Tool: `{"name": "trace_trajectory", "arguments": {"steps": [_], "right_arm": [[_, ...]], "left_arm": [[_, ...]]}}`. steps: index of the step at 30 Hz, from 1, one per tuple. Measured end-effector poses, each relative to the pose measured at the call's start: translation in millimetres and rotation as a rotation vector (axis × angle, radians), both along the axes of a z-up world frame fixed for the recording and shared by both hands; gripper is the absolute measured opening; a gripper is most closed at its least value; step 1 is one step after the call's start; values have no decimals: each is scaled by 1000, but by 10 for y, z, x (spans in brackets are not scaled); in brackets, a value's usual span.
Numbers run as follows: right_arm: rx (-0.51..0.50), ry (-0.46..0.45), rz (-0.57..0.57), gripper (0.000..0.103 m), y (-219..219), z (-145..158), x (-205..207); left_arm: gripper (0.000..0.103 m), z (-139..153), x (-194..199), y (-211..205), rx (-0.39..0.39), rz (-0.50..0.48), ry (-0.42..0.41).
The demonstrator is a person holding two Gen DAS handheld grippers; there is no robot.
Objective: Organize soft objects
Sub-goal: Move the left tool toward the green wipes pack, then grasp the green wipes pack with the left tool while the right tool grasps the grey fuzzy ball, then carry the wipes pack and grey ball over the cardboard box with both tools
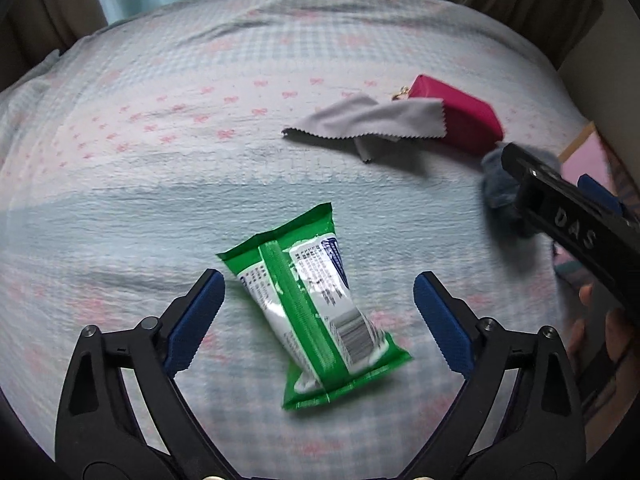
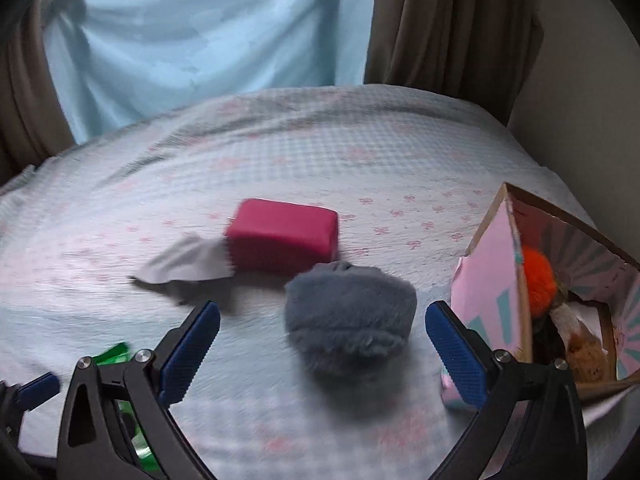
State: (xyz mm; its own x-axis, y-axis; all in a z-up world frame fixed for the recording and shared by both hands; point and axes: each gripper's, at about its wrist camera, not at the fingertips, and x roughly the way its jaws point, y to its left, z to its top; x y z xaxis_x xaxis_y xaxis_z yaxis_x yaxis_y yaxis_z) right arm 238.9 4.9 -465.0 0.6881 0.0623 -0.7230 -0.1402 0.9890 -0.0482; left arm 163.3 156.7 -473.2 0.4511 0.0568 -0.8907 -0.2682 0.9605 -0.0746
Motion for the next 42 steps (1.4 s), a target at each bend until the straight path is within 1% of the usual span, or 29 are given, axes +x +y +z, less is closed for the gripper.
{"name": "trace_trajectory", "arguments": {"steps": [3,5,6,7,8,9,10,12,15,18,21,24,26,30,35,38,42], "right_arm": [[3,22,-8,102,-50,-145,159],[3,33,-7,100,-89,-217,241],[8,37,-5,97,-102,-246,268],[14,46,-6,96,-127,-292,313],[16,52,-8,95,-139,-328,348],[17,55,-10,92,-151,-346,363],[17,64,-14,90,-173,-378,394],[23,78,-20,80,-207,-401,427],[36,87,-22,72,-235,-401,450],[25,101,-10,63,-216,-399,452],[31,106,2,56,-215,-353,437],[59,106,11,53,-232,-240,404],[66,92,17,53,-222,-114,343],[85,74,27,53,-211,162,201],[118,59,24,53,-239,663,-76],[132,41,23,53,-282,1031,-273],[171,12,6,53,-373,1518,-499]], "left_arm": [[84,-144,62,5,6,10,28],[80,-226,74,20,7,25,51],[74,-253,70,27,3,32,62],[68,-299,72,42,-5,42,82],[65,-327,71,51,-3,47,94],[59,-360,71,64,-12,49,106],[55,-374,71,78,-28,50,106],[53,-373,81,83,-31,50,101],[51,-384,90,63,-24,43,103],[45,-369,86,72,-31,41,102],[39,-336,80,94,-41,38,100],[38,-267,59,135,-50,39,87],[37,-175,42,156,-51,35,71],[37,105,-7,159,-63,36,45],[37,664,-82,127,-63,17,-2],[37,1076,-160,87,-107,-22,-44],[37,1684,-259,-63,-80,-82,-115]]}}
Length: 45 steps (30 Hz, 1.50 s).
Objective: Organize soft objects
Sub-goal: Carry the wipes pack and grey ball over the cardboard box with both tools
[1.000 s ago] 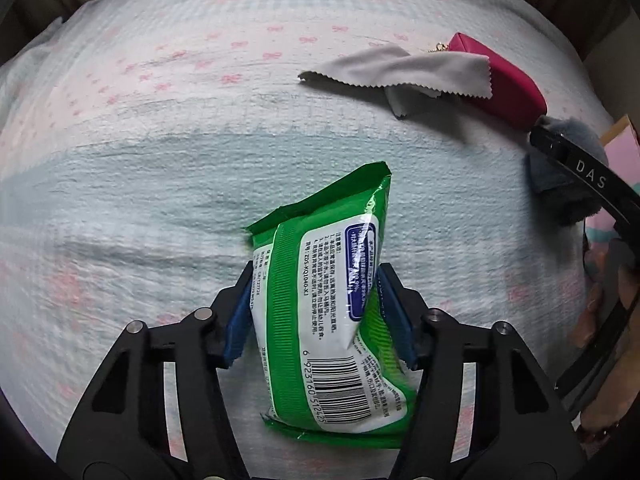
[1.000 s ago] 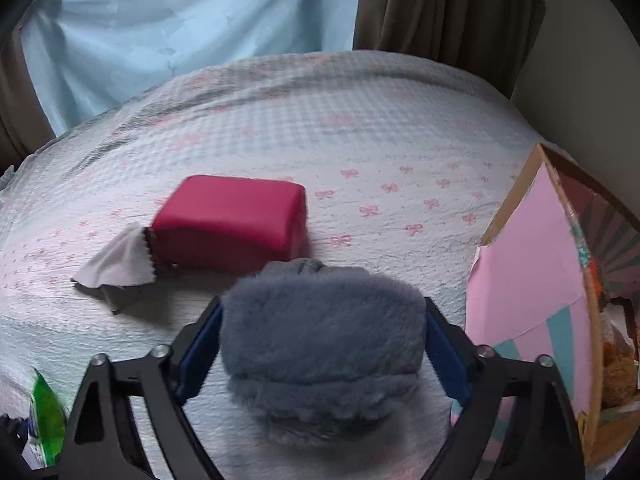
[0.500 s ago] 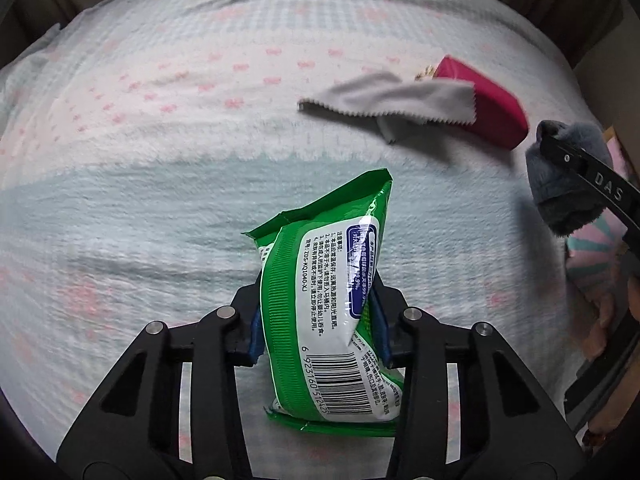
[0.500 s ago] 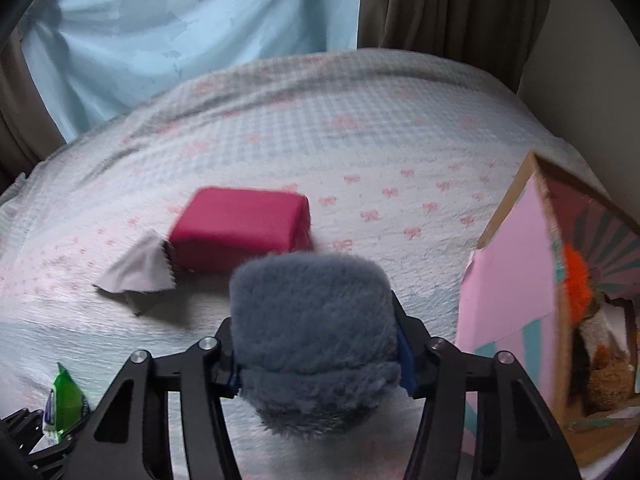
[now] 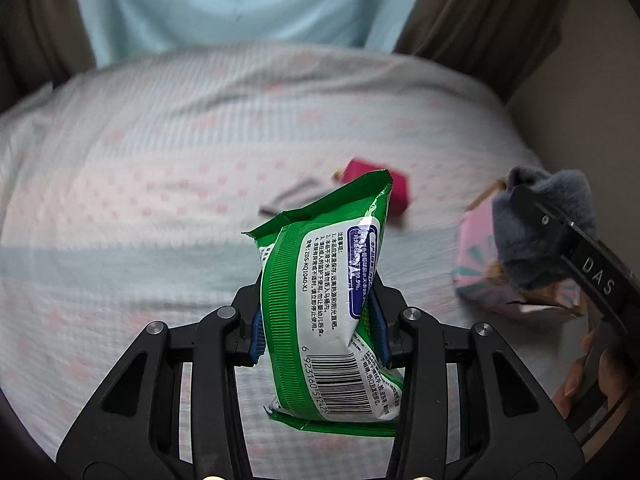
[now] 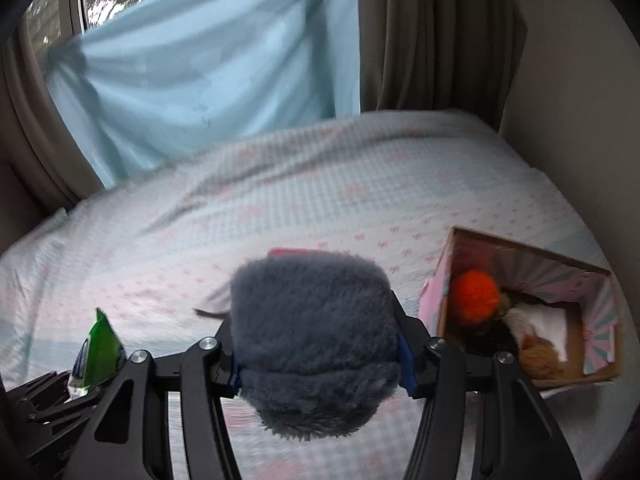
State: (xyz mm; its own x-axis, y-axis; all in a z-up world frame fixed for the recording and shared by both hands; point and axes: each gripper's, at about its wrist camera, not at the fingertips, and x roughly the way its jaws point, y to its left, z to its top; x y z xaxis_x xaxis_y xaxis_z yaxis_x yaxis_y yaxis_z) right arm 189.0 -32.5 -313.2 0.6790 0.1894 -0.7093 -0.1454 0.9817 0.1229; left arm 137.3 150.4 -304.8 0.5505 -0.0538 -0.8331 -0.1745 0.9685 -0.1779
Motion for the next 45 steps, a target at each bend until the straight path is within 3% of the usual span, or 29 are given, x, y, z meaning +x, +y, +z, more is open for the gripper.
{"name": "trace_trajectory", "arguments": {"steps": [4,10,15,20,26,34,39,45], "right_arm": [[37,-10,-28,53,-146,446,-221],[94,2,-72,53,-539,836,-435],[105,-16,-162,53,-1083,1073,-572],[88,-8,-209,53,-1665,1195,-541],[69,42,-219,53,-2315,1098,-369],[91,170,-238,53,-3070,705,17],[95,270,-256,53,-3309,360,319],[138,405,-243,53,-3442,-183,671]], "left_arm": [[37,463,-65,-82,4,-33,-51],[37,1112,-48,-359,34,-152,-135],[37,1356,60,-784,27,-212,-157],[37,1429,183,-1487,46,-282,-171],[37,1181,484,-2373,26,-350,-103],[37,562,1022,-3372,26,-417,13],[37,205,1273,-3744,46,-455,65],[37,-449,1588,-3960,60,-452,206]]}}
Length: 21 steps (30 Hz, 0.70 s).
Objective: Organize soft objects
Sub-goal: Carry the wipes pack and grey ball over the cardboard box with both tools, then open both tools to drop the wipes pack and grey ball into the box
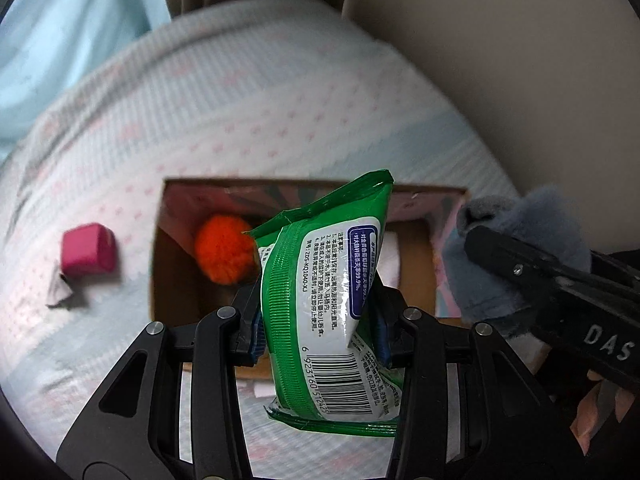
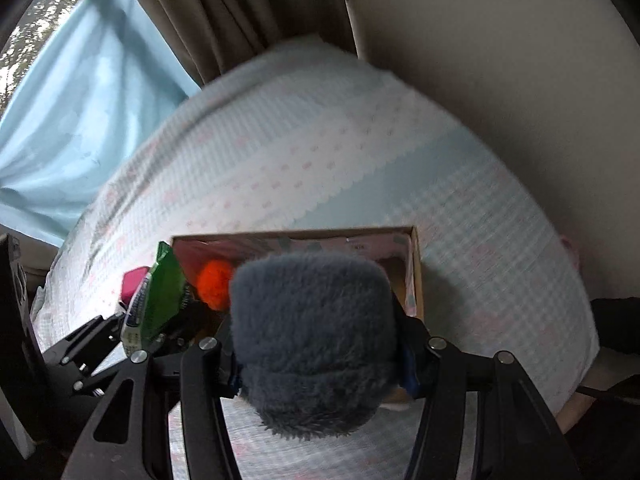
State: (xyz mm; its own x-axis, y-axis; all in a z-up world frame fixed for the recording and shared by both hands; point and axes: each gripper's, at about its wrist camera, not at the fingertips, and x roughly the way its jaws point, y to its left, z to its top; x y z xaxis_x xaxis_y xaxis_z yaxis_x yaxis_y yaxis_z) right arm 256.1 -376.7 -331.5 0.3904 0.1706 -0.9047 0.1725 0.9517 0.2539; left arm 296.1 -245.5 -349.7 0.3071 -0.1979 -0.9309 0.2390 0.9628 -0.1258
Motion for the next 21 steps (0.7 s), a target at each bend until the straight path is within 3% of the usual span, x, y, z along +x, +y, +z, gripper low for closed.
{"name": "trace_trajectory", "arguments": {"steps": [5,11,12,14,15,17,21], "right_arm": [[51,82,-2,53,-85,-381,239],[87,143,-1,55,-46,-630,422],[97,150,-6,58,-53,-657,441],[125,162,-17,68,-61,-716,479],[129,159,-20,81,-65,-724,488],[128,144,-19,95,-77,-711,494],[117,119,-28,96,-110,-654,493]], "left_arm": [[37,-391,46,-14,55,-7,74],[38,-610,86,-15,89,-28,126],[44,-615,91,-21,85,-38,125],[84,-608,112,-52,105,-62,116],[102,-577,106,-69,126,-76,92],[103,-536,86,-84,143,-98,65],[103,-500,98,-63,154,-107,61]]}}
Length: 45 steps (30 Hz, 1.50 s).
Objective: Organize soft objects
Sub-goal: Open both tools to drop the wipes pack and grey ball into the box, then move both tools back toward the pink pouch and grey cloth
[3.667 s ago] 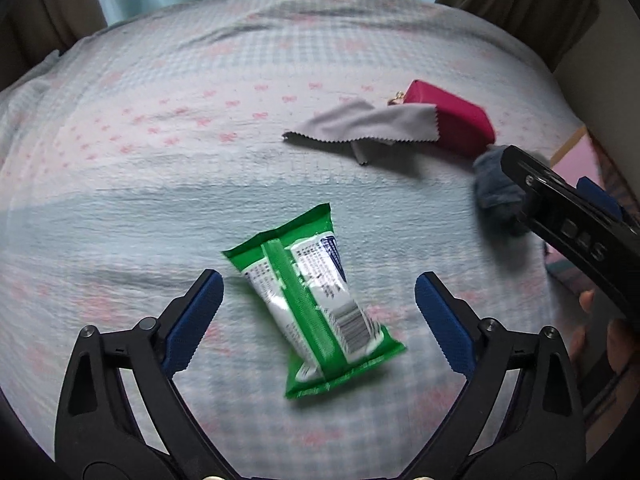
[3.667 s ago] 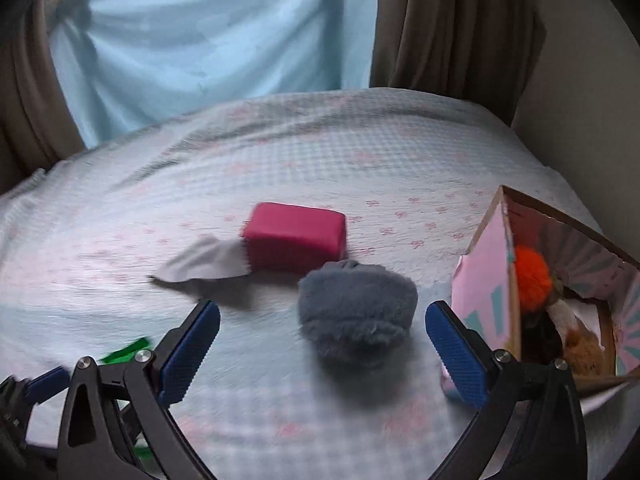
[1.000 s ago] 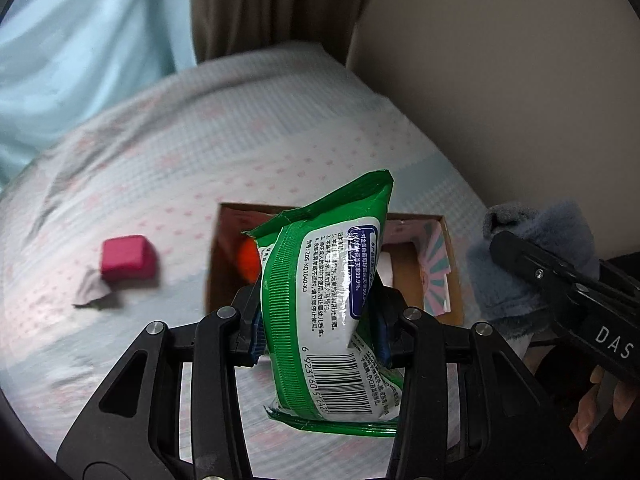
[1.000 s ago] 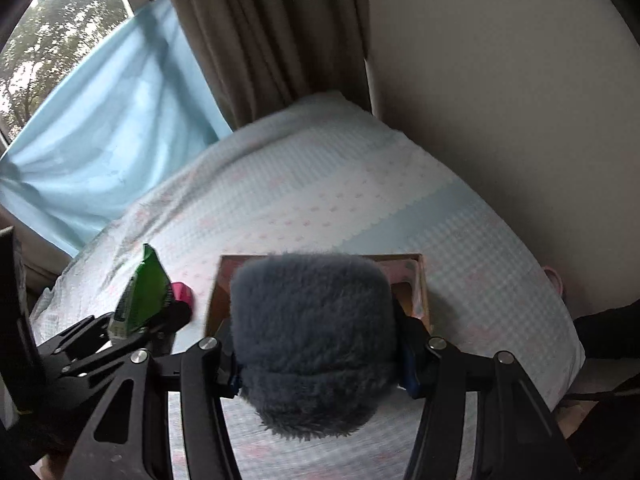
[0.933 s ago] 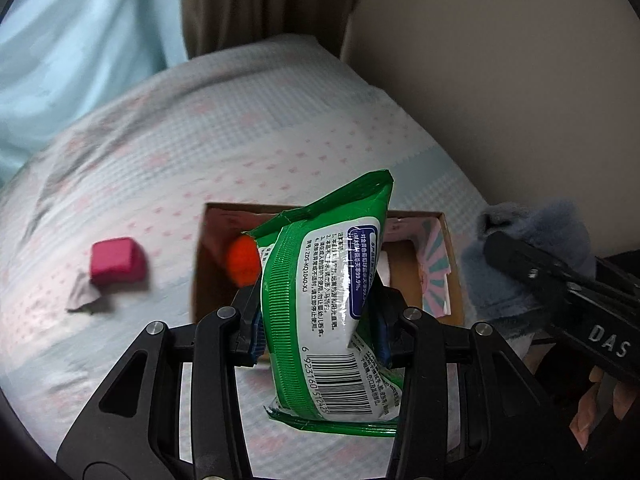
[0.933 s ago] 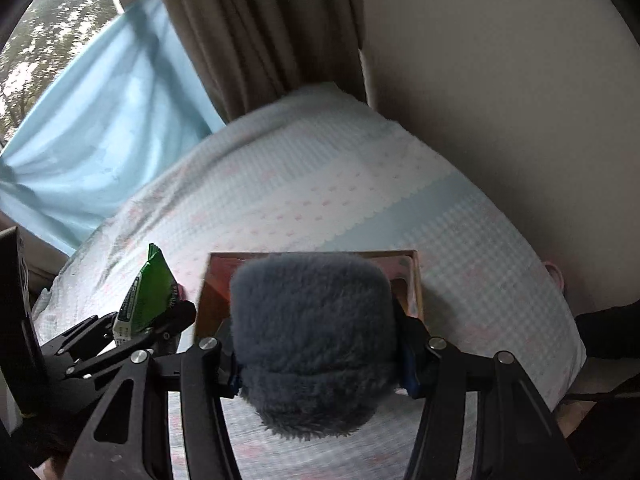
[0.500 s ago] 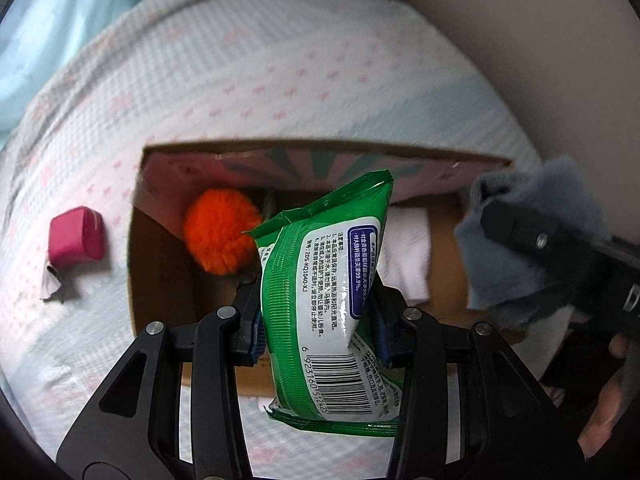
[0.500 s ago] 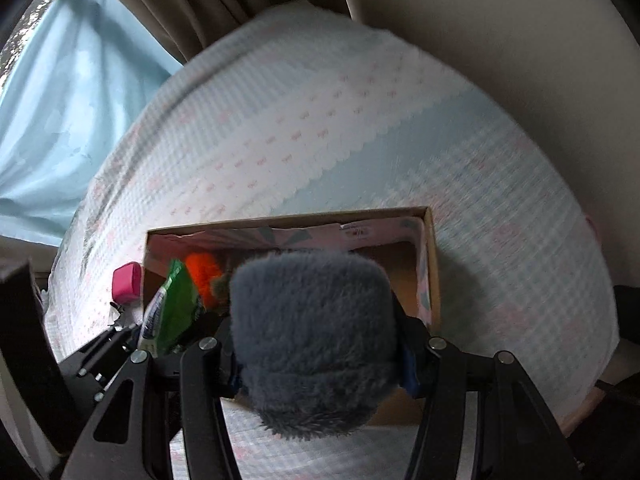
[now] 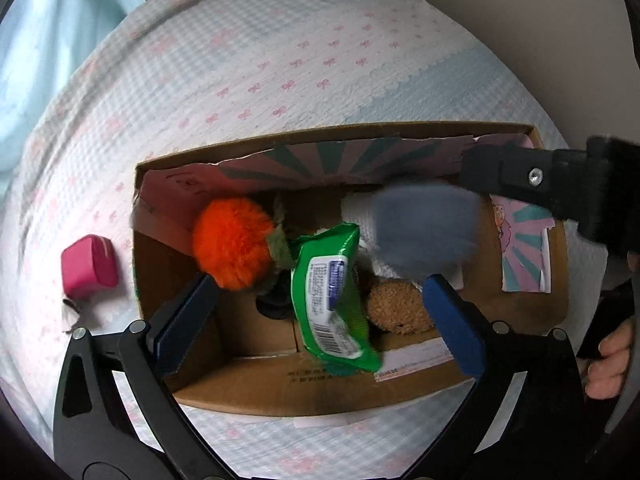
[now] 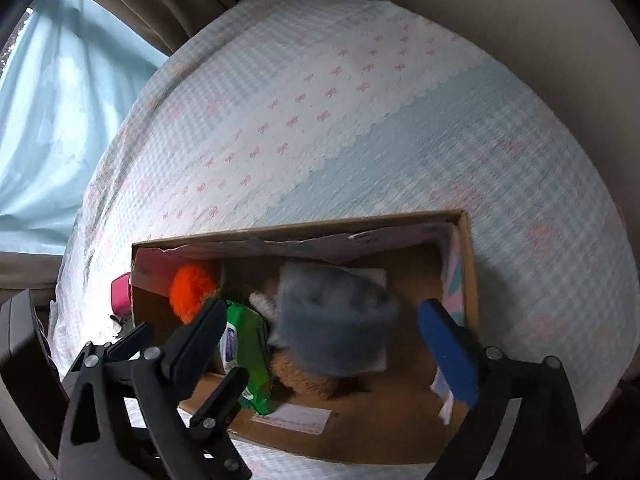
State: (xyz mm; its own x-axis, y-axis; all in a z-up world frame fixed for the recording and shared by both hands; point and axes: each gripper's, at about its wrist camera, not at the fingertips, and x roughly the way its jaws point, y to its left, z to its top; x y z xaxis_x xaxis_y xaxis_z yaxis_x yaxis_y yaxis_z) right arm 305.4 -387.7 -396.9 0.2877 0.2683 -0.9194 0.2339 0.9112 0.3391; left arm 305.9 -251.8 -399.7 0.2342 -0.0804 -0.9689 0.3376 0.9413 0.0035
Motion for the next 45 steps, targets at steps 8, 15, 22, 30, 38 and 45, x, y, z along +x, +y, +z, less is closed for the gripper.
{"name": "trace_trajectory", "arguments": {"steps": [8,15,22,30,38,45], "right_arm": [[-26,-44,-8,96,-25,153,-79],[-70,-79,10,96,22,402,-207],[-83,-147,15,96,116,765,-457],[-146,-299,23,96,368,1395,-903],[-201,-419,27,96,757,1919,-1453],[-281,-549,37,96,1162,2219,-1989]], "left_arm": [[103,189,-46,53,-22,12,-25],[103,505,-188,160,-51,45,-72],[103,917,-403,297,-61,56,-144],[103,1582,-793,587,-95,61,-263],[103,2144,-1325,1046,-125,71,-381],[103,2481,-1839,1567,-157,110,-451]]}}
